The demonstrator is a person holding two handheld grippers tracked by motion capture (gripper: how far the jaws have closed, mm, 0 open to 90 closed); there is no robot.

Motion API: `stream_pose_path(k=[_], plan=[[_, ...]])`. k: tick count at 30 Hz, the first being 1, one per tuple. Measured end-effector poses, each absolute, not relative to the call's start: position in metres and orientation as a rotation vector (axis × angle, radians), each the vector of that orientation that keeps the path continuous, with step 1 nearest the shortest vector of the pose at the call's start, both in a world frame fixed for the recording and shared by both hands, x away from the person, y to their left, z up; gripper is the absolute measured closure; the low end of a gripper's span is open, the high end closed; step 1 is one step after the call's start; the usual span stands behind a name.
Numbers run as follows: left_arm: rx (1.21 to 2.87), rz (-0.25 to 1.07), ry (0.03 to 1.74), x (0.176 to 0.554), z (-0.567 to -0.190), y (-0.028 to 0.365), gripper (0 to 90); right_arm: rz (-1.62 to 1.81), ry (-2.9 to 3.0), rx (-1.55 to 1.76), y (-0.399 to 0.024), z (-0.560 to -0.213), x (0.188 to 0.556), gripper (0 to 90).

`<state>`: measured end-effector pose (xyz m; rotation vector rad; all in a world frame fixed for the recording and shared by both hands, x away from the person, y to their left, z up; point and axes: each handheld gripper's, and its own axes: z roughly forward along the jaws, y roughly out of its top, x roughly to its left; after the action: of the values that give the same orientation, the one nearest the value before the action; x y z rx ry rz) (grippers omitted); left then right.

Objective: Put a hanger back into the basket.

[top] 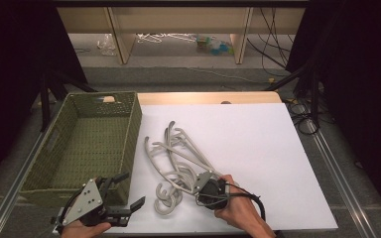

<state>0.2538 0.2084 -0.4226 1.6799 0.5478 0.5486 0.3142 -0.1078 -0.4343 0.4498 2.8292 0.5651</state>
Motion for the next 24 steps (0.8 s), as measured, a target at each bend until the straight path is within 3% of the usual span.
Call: stream_pose_path(k=[6, 10, 14, 21, 24], plan=[[1.713, 0.629, 0.561, 0.262, -0.425, 0.195, 19.5, 0.553, 2.892, 0.341, -0.124, -0.419, 0.318, 81.8], [1.837, 0.658, 0.51, 0.269, -0.431, 0.17, 23.2, 0.592, 2.932, 0.313, -0.137, -0.411, 0.32, 81.7], [1.994, 0.781, 0.421, 0.277, -0.436, 0.152, 25.2, 0.611, 2.958, 0.276, -0.149, -0.403, 0.321, 81.8], [2.193, 0.766, 0.229, 0.296, -0.45, 0.127, 32.0, 0.633, 2.972, 0.267, -0.159, -0.396, 0.321, 81.7], [2.186, 0.749, 0.245, 0.302, -0.454, 0.126, 34.1, 0.641, 2.973, 0.251, -0.159, -0.395, 0.319, 81.7]])
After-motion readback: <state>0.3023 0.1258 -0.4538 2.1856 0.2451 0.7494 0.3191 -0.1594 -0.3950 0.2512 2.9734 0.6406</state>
